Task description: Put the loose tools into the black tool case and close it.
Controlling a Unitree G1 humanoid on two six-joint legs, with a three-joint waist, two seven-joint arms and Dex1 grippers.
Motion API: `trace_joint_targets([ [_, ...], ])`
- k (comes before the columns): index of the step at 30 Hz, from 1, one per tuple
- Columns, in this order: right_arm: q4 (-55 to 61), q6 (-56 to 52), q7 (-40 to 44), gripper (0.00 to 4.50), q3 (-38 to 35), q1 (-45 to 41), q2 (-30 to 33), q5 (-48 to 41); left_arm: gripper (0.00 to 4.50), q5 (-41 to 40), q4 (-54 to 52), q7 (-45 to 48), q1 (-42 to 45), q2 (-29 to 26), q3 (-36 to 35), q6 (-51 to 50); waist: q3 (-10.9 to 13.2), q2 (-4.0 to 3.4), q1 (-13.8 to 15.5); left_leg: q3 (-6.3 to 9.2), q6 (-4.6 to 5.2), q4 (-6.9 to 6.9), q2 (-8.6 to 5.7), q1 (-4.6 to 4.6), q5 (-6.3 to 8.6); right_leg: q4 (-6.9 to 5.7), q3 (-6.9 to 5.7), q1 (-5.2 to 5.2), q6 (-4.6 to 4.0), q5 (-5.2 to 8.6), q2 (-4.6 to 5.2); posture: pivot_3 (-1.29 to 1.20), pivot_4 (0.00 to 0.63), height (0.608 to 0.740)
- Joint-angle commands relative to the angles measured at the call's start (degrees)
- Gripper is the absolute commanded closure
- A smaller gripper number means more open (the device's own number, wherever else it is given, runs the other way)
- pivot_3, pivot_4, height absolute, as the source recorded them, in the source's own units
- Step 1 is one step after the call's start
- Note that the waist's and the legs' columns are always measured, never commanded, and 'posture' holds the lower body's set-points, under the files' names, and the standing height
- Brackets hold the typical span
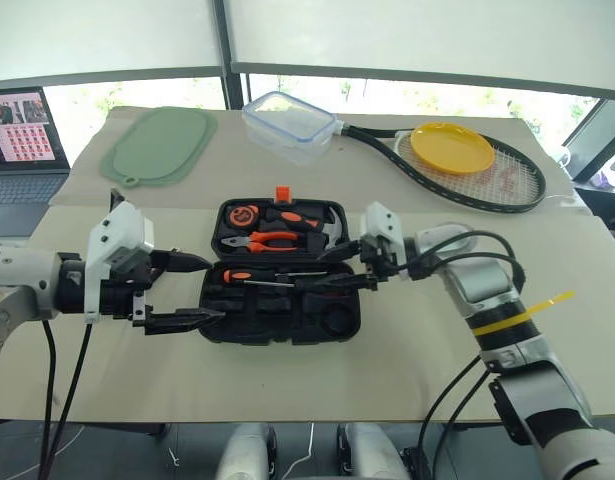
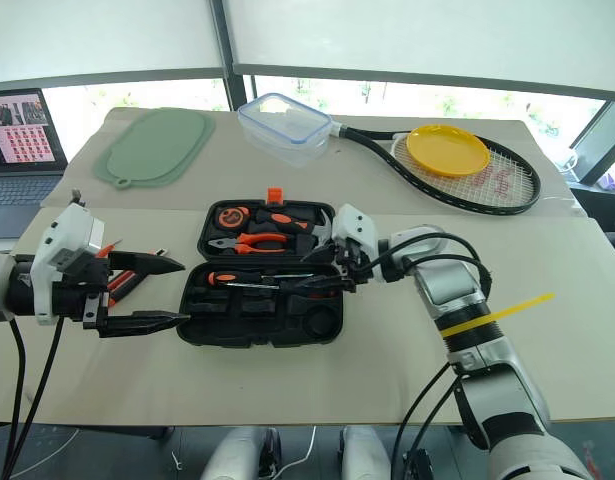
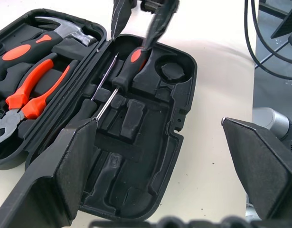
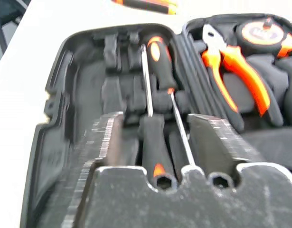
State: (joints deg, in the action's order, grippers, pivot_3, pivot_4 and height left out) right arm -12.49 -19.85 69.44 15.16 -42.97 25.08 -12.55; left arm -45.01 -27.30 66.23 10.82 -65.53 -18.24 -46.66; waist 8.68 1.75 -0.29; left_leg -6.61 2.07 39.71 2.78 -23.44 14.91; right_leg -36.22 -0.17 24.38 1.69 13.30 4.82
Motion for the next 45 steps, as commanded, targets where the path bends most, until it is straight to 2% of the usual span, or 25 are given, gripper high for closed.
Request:
trace_joint_targets([
  [1, -0.06, 0.69, -2.78, 3.46, -0.07, -0.43, -1.28, 1.16, 0.00, 0.29, -0.23, 0.00, 0.42, 0.02, -0.03, 1.32, 0.00, 0.00, -0.01, -0.02, 0.00, 0.00, 0.00, 0.00, 0.00, 0.00, 0.00, 0.00, 0.00, 0.00, 0.00, 0.00, 0.150, 0.738],
  [3, -0.08, 0.67, -3.75, 4.03, 0.79, 0.21, -2.21, 2.05, 0.00, 0.46, 0.00, -0.02, 0.51, 0.06, 0.29, 1.62, 0.00, 0.00, -0.02, -0.03, -0.01, 0.00, 0.00, 0.00, -0.01, -0.01, 0.00, 0.01, 0.00, 0.00, 0.00, 0.00, 0.150, 0.738],
  [4, -0.08, 0.98, -4.24, 4.46, 1.61, 0.71, -2.68, 2.83, 0.00, 0.55, 0.14, -0.02, 0.63, 0.08, 0.50, 1.76, 0.00, 0.00, -0.08, -0.04, -0.02, 0.00, 0.00, 0.00, -0.01, -0.01, -0.01, 0.01, 0.00, 0.00, 0.00, 0.00, 0.150, 0.738],
  [16, 0.48, -3.02, -8.73, 4.46, 9.90, 1.61, -5.00, 11.46, 0.00, 1.43, 1.45, 0.20, 2.37, 0.28, 2.62, 2.65, -0.01, 0.00, -0.55, -0.05, -0.18, -0.02, 0.03, 0.12, -0.10, -0.11, -0.03, -0.04, -0.06, 0.01, -0.02, 0.00, 0.150, 0.738],
  [21, 1.47, -3.84, -7.95, 4.46, 11.96, 1.06, -3.93, 13.59, 0.00, 1.88, 1.37, 0.06, 2.22, 0.59, 3.04, 3.03, -0.01, 0.01, -0.78, -0.05, -0.17, -0.03, 0.08, 0.25, -0.08, -0.42, 0.00, -0.02, -0.21, 0.04, -0.08, 0.00, 0.150, 0.738],
  [24, 3.08, -3.79, -7.58, 4.46, 10.60, 0.58, -4.32, 12.22, 0.00, 2.09, 1.37, -0.15, 1.98, 0.85, 2.93, 3.04, -0.01, 0.01, -0.63, -0.07, -0.21, -0.03, 0.08, 0.29, -0.10, -0.53, -0.02, -0.01, -0.27, 0.08, -0.08, 0.00, 0.150, 0.738],
  [28, 11.43, -8.11, -6.27, 4.46, 0.52, -1.35, -5.01, 1.47, 0.00, 2.33, 0.94, -1.98, -0.68, 1.65, 0.56, 2.62, 0.01, -0.01, -0.63, -0.02, -0.22, -0.03, 0.08, 0.20, -0.11, -0.57, -0.02, 0.10, -0.28, 0.08, -0.08, 0.00, 0.150, 0.738],
  [30, 14.23, -11.84, -5.54, 4.46, -3.14, -1.77, -3.08, -2.27, 0.00, 2.90, 0.68, -3.95, -3.05, 2.49, -1.84, 2.58, 0.03, -0.03, -0.59, 0.07, -0.22, -0.03, 0.09, 0.08, -0.11, -0.60, 0.03, 0.25, -0.28, 0.08, -0.08, 0.00, 0.150, 0.738],
  [34, 21.05, -16.93, -1.51, 3.38, -9.43, 0.04, 4.28, -9.74, 0.00, 5.68, 0.76, -7.62, -12.33, 4.98, -11.29, 2.14, 0.03, -0.02, -0.36, 0.08, -0.18, -0.03, 0.09, 0.03, -0.08, -0.54, 0.01, 0.27, -0.27, 0.08, -0.04, 0.00, 0.150, 0.738],
  [39, 27.81, -20.84, 3.06, 1.65, -15.36, 3.85, 13.01, -18.36, 0.00, 11.51, 2.24, -7.38, -30.05, 10.46, -26.79, 3.93, 0.04, -0.01, -0.69, 0.04, -0.13, -0.12, 0.11, 0.06, -0.04, -0.47, -0.03, 0.31, -0.30, 0.10, 0.07, 0.00, 0.150, 0.738],
  [41, 29.81, -22.06, 4.19, 1.06, -16.76, 5.37, 15.58, -21.05, 0.00, 13.93, 3.78, -6.77, -35.46, 12.55, -30.91, 6.18, 0.04, 0.00, -0.71, 0.03, -0.15, -0.18, 0.11, 0.10, -0.02, -0.48, -0.02, 0.35, -0.37, 0.14, 0.09, 0.00, 0.150, 0.738],
  [43, 31.85, -22.94, 5.37, 0.26, -18.39, 7.12, 18.22, -23.61, 0.00, 16.32, 5.84, -5.99, -40.50, 14.61, -34.96, 8.70, 0.05, 0.02, -0.63, 0.05, -0.17, -0.27, 0.12, 0.16, -0.03, -0.51, -0.05, 0.36, -0.43, 0.17, 0.13, 0.00, 0.150, 0.738],
  [45, 32.90, -23.47, 5.34, 0.09, -19.38, 8.06, 19.85, -25.52, 0.00, 17.51, 7.45, -5.37, -43.54, 15.68, -37.25, 10.72, 0.05, 0.02, -0.54, 0.06, -0.17, -0.37, 0.10, 0.19, -0.03, -0.50, -0.13, 0.37, -0.48, 0.22, 0.28, 0.00, 0.150, 0.738],
])
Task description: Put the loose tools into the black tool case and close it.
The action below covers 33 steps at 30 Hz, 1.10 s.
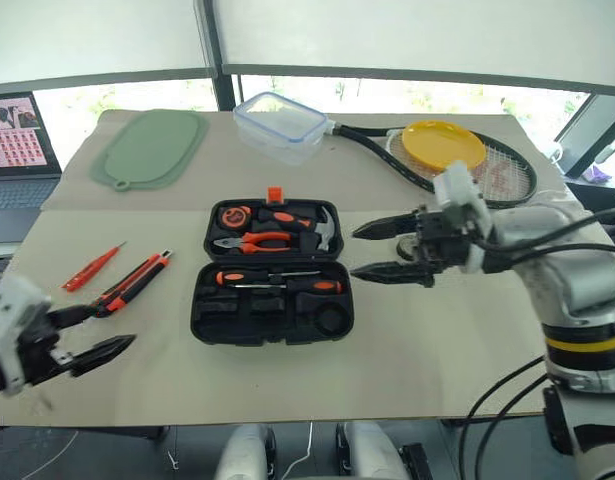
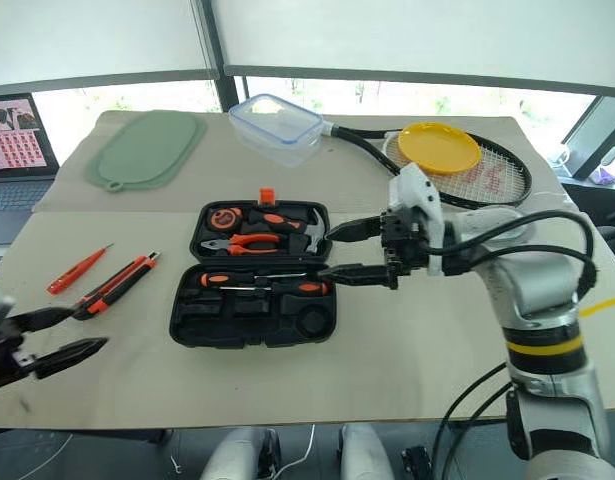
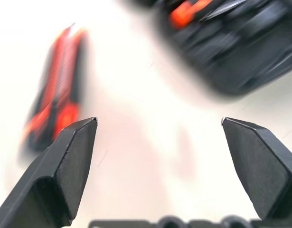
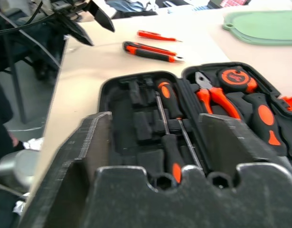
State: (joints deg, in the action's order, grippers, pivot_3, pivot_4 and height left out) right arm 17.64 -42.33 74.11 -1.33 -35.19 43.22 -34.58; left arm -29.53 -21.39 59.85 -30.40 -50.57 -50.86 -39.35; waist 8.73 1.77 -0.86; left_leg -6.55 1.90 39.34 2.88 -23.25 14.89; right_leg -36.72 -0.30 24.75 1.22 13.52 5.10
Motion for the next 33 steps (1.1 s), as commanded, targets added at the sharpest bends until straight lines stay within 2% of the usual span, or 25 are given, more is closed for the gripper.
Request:
trace_joint_targets([
  [1, 2.95, -1.06, 0.00, 0.09, -3.08, 0.43, 1.93, -3.96, 0.00, 2.47, 2.89, 1.49, -2.98, 0.67, -5.06, 4.56, 0.00, 0.01, 0.05, 0.00, 0.00, -0.01, -0.01, 0.01, 0.00, 0.01, -0.01, 0.00, 0.00, 0.00, 0.02, 0.00, 0.150, 0.738],
  [4, 2.99, -0.86, -1.55, 0.09, -3.09, 0.29, 1.86, -4.66, 0.00, 4.19, 9.99, 2.61, -0.03, -3.38, -2.77, 7.60, 0.00, 0.01, 0.68, 0.06, 0.01, -0.01, -0.04, 0.00, -0.01, 0.00, -0.11, 0.07, -0.18, 0.10, 0.14, 0.00, 0.150, 0.738],
  [8, 3.31, -0.26, -2.86, 0.09, -2.60, 0.27, 1.70, -4.81, 0.00, 6.82, 21.61, 4.48, 10.17, -11.68, 6.02, 12.00, -0.02, 0.08, 1.66, 0.11, -0.02, 0.00, -0.06, -0.06, -0.06, -0.01, -0.28, 0.28, -0.46, 0.24, 0.21, 0.00, 0.150, 0.738],
  [11, 4.37, -0.38, -3.69, 0.09, -2.87, 0.83, 1.98, -5.41, 0.00, 9.79, 33.79, 5.89, 22.62, -17.29, 16.04, 16.13, -0.07, 0.22, 1.61, 0.08, 0.01, 0.00, -0.07, -0.22, -0.07, -0.01, -0.31, 0.24, -0.16, 0.06, 0.22, 0.00, 0.150, 0.738],
  [14, 6.08, -0.89, -5.31, 0.09, -3.98, 2.11, 2.48, -6.41, 0.00, 14.49, 46.70, 7.30, 38.10, -19.39, 27.22, 20.48, -0.07, 0.25, 1.48, 0.02, 0.02, -0.01, -0.07, -0.36, -0.07, -0.04, -0.43, 0.28, -0.01, -0.09, 0.17, 0.00, 0.150, 0.738],
  [19, 10.00, -2.14, -8.20, 0.09, -6.74, 5.65, 4.38, -8.90, 0.00, 24.36, 66.58, 8.24, 60.60, -17.39, 41.67, 27.90, -0.07, 0.30, 1.05, -0.43, 0.03, -0.01, -0.11, -0.59, -0.07, -0.04, -0.54, 0.42, 0.01, -0.10, 0.06, 0.00, 0.150, 0.738],
  [22, 12.18, -2.98, -10.08, 0.09, -8.58, 7.61, 5.62, -10.56, 0.00, 29.17, 76.50, 6.93, 69.47, -15.24, 46.83, 31.48, -0.07, 0.35, 1.13, -0.48, 0.01, 0.01, -0.15, -0.61, -0.08, -0.01, -0.60, 0.40, 0.06, -0.07, 0.06, 0.00, 0.150, 0.738],
  [27, 14.99, -3.65, -12.76, 0.09, -11.49, 9.98, 7.84, -12.74, 0.00, 33.99, 87.75, 2.49, 78.85, -11.41, 50.91, 32.97, -0.06, 0.56, 1.35, -0.46, 0.03, 0.05, -0.14, -0.62, -0.08, 0.00, -0.60, 0.38, 0.09, -0.07, 0.08, 0.00, 0.150, 0.738],
  [33, 16.51, -4.55, -14.78, 0.09, -13.88, 10.48, 10.44, -15.94, 0.00, 37.77, 93.87, -1.13, 83.21, -7.10, 53.51, 32.10, -0.08, 0.63, 1.52, -0.35, 0.14, 0.45, -0.10, -0.82, -0.01, -0.07, -0.66, 0.39, 0.16, -0.09, 0.10, 0.00, 0.150, 0.738],
])
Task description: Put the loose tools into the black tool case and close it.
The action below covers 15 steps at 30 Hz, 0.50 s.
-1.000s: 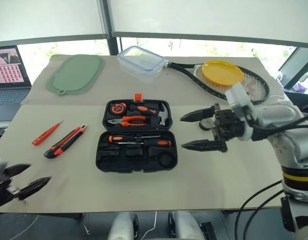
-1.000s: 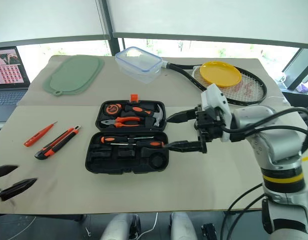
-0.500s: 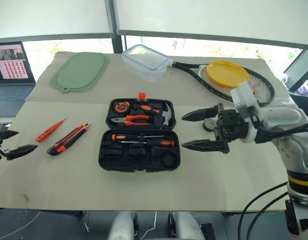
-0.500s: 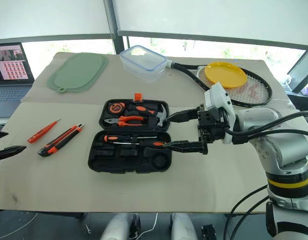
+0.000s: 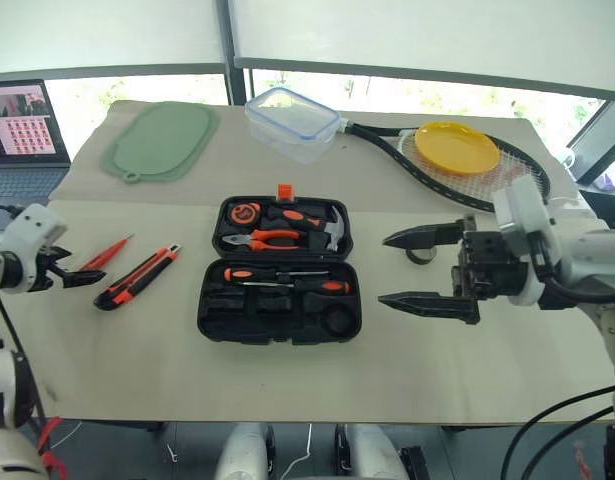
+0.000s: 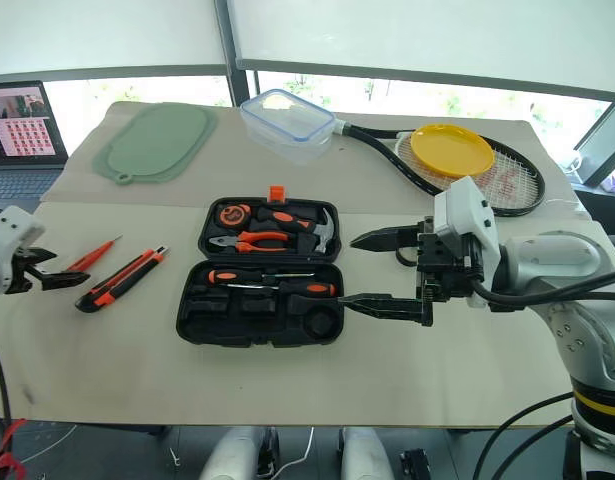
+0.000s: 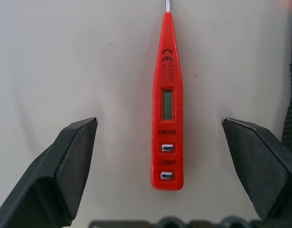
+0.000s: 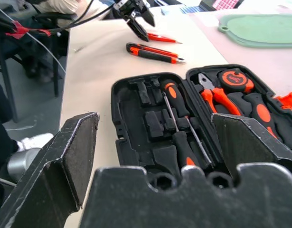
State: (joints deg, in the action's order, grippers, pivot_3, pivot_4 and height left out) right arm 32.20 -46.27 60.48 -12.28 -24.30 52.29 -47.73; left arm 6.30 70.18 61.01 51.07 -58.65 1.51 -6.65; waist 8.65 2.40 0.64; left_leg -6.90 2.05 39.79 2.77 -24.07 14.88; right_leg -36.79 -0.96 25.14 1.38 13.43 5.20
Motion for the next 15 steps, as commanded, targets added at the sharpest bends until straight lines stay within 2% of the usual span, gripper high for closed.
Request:
trace_joint_targets([
  [1, 2.06, -0.68, -1.44, 0.03, -3.06, -0.43, 1.71, -3.16, 0.26, 2.20, 2.90, -2.69, 2.16, 1.51, 1.18, -1.27, 0.00, 0.00, 0.10, 0.00, 0.01, 0.03, -0.01, 0.00, 0.00, -0.01, 0.00, -0.01, 0.02, -0.01, 0.02, 0.00, 0.150, 0.738],
  [3, 2.26, -0.73, -1.95, 0.00, -3.24, -0.46, 2.34, -3.81, 0.71, 2.69, 3.78, -3.69, 2.64, 2.19, 1.37, -2.21, -0.01, 0.00, 0.24, 0.06, 0.03, 0.06, -0.04, 0.01, 0.01, -0.07, -0.01, -0.05, 0.03, -0.02, 0.05, 0.00, 0.150, 0.738],
  [12, 2.94, -0.78, -3.87, 0.00, -4.37, 0.72, 4.47, -6.45, 4.03, 2.71, 4.69, -3.98, 2.62, 2.32, 1.09, -5.44, -0.04, -0.05, -0.07, 0.33, 0.02, 0.11, 0.00, 0.27, 0.00, -0.29, 0.11, -0.14, 0.03, -0.03, 0.02, 0.00, 0.150, 0.738],
  [15, 3.28, -0.49, -4.52, 0.00, -4.69, 1.95, 4.57, -6.80, 4.06, 0.83, 4.29, -3.81, 3.74, 1.14, -1.20, -6.04, -0.04, -0.04, -0.08, 0.33, 0.02, 0.11, 0.00, 0.28, 0.00, -0.31, 0.14, -0.14, 0.03, -0.03, 0.02, 0.00, 0.150, 0.738],
])
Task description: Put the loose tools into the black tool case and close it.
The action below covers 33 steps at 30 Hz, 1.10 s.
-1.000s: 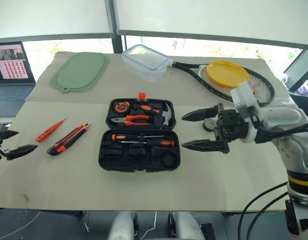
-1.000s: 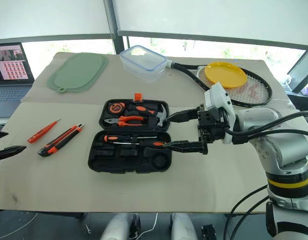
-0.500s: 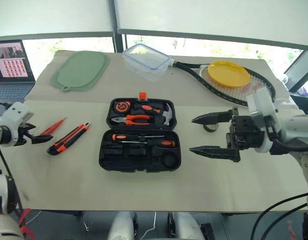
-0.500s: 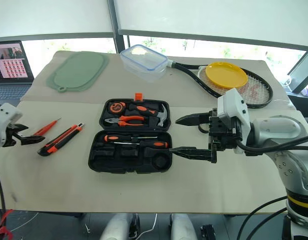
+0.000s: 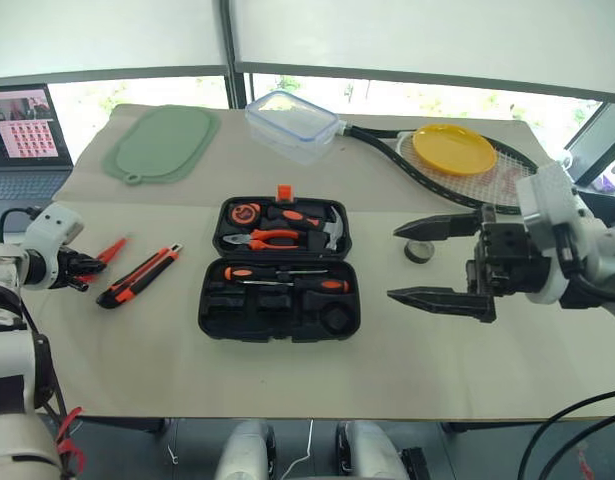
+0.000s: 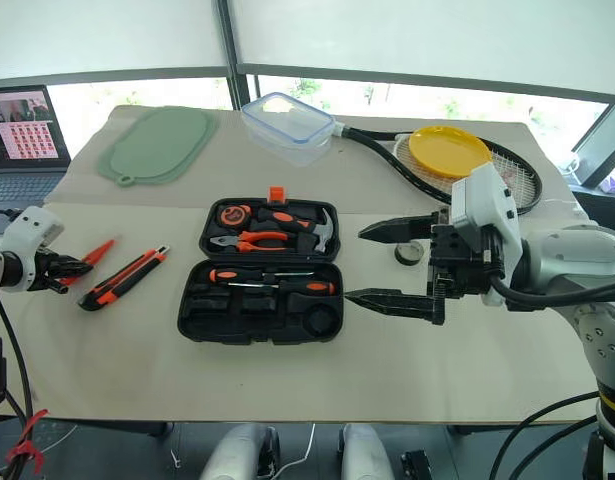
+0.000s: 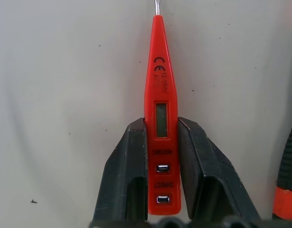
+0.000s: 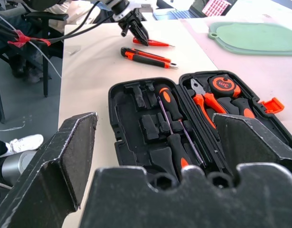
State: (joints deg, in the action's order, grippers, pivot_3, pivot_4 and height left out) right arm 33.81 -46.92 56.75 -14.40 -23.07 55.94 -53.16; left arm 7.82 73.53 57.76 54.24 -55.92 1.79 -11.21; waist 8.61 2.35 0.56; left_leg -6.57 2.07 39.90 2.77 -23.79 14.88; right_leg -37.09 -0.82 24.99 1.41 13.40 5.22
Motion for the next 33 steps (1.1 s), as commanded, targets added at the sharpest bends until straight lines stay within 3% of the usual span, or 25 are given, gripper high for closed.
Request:
trace_joint_targets([
  [1, 1.78, 0.23, -1.05, 0.00, -2.62, 1.07, 0.87, -1.46, 4.06, -1.33, 0.65, -0.32, 1.09, -1.98, -2.34, -1.57, 0.00, 0.01, 0.00, 0.00, 0.00, 0.00, 0.00, 0.00, 0.00, 0.00, 0.00, 0.00, 0.00, 0.00, 0.00, 0.00, 0.150, 0.738],
  [8, 2.07, 1.25, -0.76, 0.00, -2.91, 4.38, 1.06, -0.66, 4.06, -6.02, -11.30, 14.39, 3.22, -2.86, -4.11, 0.61, 0.05, 0.29, 0.23, -0.03, 0.00, 0.17, 0.00, -0.34, 0.00, 0.06, -0.23, 0.07, 0.00, 0.00, 0.00, 0.00, 0.150, 0.738],
  [11, 2.03, 2.94, 0.99, 0.00, -1.96, 7.47, 2.13, 2.54, 4.06, -12.32, -33.00, 23.42, -4.49, -2.05, -3.83, -4.85, 0.05, 0.29, 0.41, -0.02, 0.09, 0.31, 0.03, -0.47, 0.05, 0.12, -0.26, 0.09, 0.09, -0.05, 0.07, 0.00, 0.150, 0.738],
  [15, 1.75, 4.87, 2.45, 0.00, -1.07, 10.29, 2.70, 5.11, 4.06, -18.80, -61.14, 25.13, -14.98, -1.52, -2.96, -13.42, 0.05, 0.28, 0.05, 0.14, 0.20, 0.40, 0.02, -0.46, 0.12, 0.18, -0.01, 0.07, 0.23, -0.11, 0.12, 0.00, 0.150, 0.738],
  [21, 0.87, 6.87, 2.97, 0.00, -0.16, 12.02, 2.32, 7.70, 4.06, -23.89, -86.46, 24.02, -22.15, 0.46, 3.33, -23.40, 0.05, 0.26, -0.03, 0.16, 0.20, 0.41, 0.04, -0.42, 0.12, 0.18, 0.09, 0.07, 0.25, -0.11, 0.01, 0.00, 0.150, 0.738],
  [26, 1.42, 6.86, 2.45, 0.00, -0.52, 12.69, 1.76, 7.56, 4.06, -23.25, -90.40, 24.01, -20.91, 0.10, 9.06, -25.56, 0.06, 0.23, 0.05, 0.16, 0.19, 0.41, -0.05, -0.38, 0.11, 0.16, 0.12, 0.05, 0.26, -0.10, -0.05, 0.00, 0.150, 0.738],
  [33, 2.94, 6.37, 0.62, 0.00, -0.92, 13.31, 0.90, 6.85, 4.06, -15.31, -79.37, 22.44, -14.52, 2.31, 16.89, -19.96, 0.06, 0.23, 0.27, 0.18, 0.20, 0.45, -0.13, -0.38, 0.10, 0.18, 0.11, 0.00, 0.27, -0.10, -0.03, 0.00, 0.150, 0.738],
])
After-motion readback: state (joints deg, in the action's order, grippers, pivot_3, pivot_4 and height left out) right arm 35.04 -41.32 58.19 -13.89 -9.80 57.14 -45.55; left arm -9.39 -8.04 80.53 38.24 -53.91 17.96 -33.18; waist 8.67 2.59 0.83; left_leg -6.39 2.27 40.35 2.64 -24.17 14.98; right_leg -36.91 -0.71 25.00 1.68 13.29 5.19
